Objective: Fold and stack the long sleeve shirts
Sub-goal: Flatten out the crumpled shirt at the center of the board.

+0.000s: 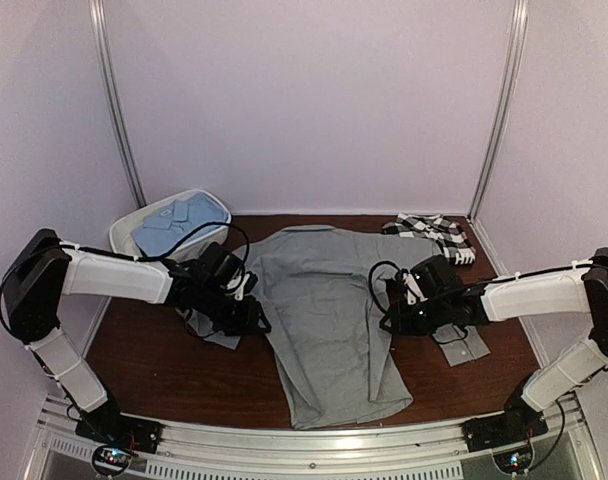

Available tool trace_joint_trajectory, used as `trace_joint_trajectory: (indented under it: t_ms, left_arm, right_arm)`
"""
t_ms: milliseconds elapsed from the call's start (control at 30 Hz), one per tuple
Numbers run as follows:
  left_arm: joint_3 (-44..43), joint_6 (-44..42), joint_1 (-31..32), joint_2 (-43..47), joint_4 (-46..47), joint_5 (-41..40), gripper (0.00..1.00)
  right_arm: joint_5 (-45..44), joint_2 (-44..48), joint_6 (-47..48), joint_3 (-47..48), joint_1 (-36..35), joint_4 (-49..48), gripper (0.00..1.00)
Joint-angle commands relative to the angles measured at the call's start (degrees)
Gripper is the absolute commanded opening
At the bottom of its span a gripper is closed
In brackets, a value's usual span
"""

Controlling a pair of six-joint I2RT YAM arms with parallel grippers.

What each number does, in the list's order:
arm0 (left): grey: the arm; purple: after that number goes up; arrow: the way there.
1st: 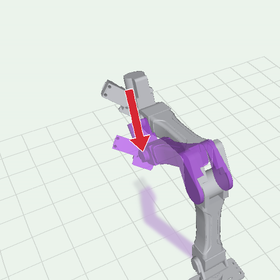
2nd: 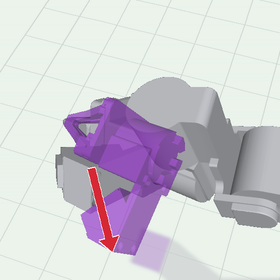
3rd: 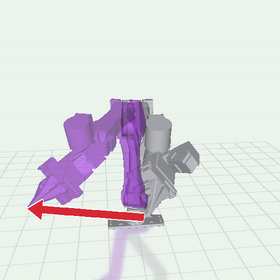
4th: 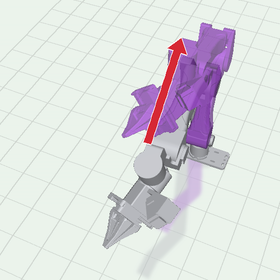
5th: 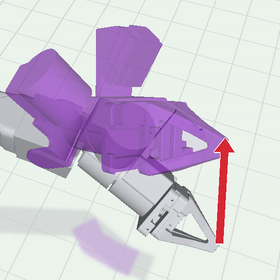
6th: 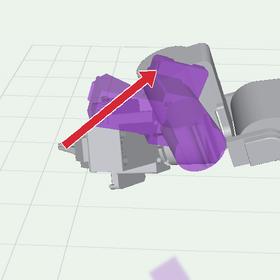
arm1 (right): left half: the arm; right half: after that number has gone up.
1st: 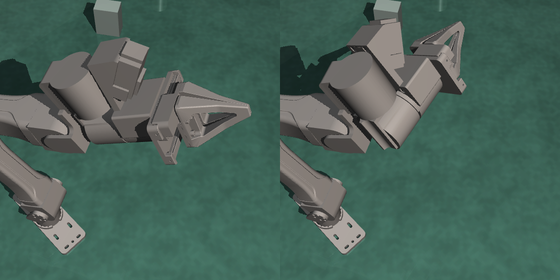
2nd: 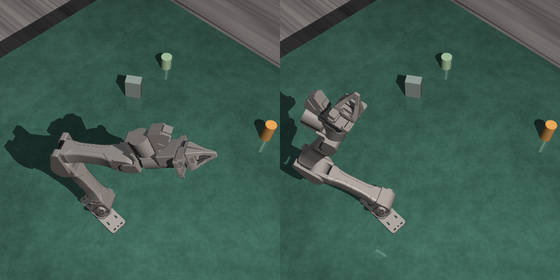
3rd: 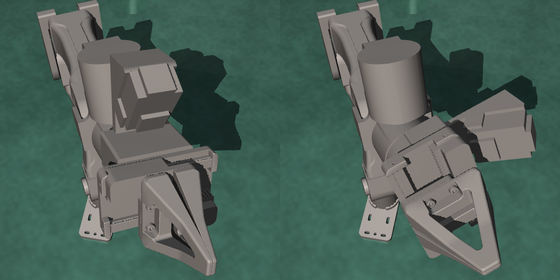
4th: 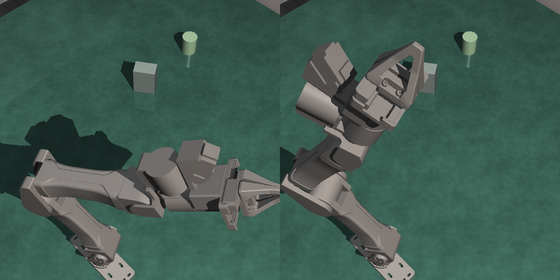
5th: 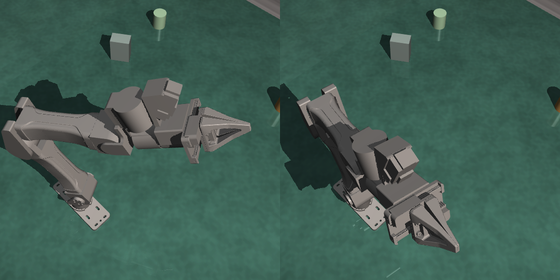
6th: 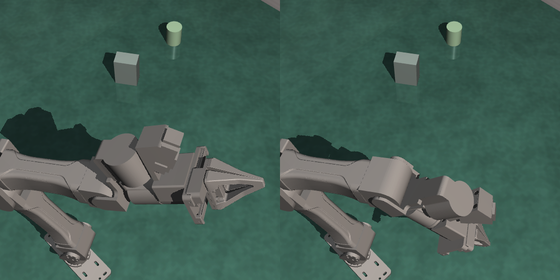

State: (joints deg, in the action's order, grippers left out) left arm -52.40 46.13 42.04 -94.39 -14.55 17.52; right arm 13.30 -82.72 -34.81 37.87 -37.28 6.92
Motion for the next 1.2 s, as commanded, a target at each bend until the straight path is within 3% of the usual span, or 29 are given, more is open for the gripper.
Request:
trace_joint_trajectory:
  t_ms: [0,167,300,467,600,933,1167]
  left_arm:
    - [2.1,1.8,0.3,0.6,2.6,0.6,0.42]
    - [3.3,3.3,0.5,-0.2,5.9,2.2,0.45]
    - [3.8,4.8,0.7,-1.3,9.2,4.0,0.41]
    - [3.9,4.8,1.0,-2.7,9.4,4.1,0.23]
    - [4.0,4.2,1.0,-2.5,7.5,2.7,0.00]
    - [5.2,0.2,0.7,2.7,-4.7,-4.5,0.00]
    - [9.9,-3.9,-3.7,8.8,-12.2,-7.1,0.00]
  right_arm:
    - [1.0,-1.3,-0.5,-0.6,-0.4,-2.8,0.42]
    - [1.4,-2.4,-0.9,-0.7,-0.5,-3.8,0.34]
    - [1.1,-2.5,-0.8,-0.4,-0.6,-3.5,0.26]
    - [-1.6,-2.2,-0.3,0.5,-0.5,-0.8,0.13]
    - [-4.9,-1.8,0.8,1.8,-0.3,2.7,0.04]
    - [-9.0,-0.7,4.5,3.1,4.2,9.4,0.00]
    - [-11.2,-0.8,7.4,2.1,7.6,13.4,0.00]
